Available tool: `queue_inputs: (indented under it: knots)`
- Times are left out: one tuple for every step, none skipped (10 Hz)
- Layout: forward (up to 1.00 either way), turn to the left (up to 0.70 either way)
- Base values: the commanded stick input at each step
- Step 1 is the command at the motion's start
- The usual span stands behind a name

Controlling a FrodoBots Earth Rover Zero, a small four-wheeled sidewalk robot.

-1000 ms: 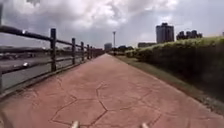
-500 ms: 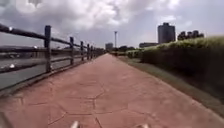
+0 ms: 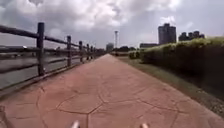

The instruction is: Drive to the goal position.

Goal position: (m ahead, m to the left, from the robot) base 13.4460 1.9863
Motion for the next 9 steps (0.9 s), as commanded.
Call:
queue_inputs:
  knots:
    - [0.7,0.0]
    - [0.7,0.0]
    - [0.7,0.0]
    - [0.7,0.0]
    - [0.7,0.0]
    - [0.7,0.0]
    - [0.7,0.0]
    - [0.7,0.0]
    - [0.7,0.0]
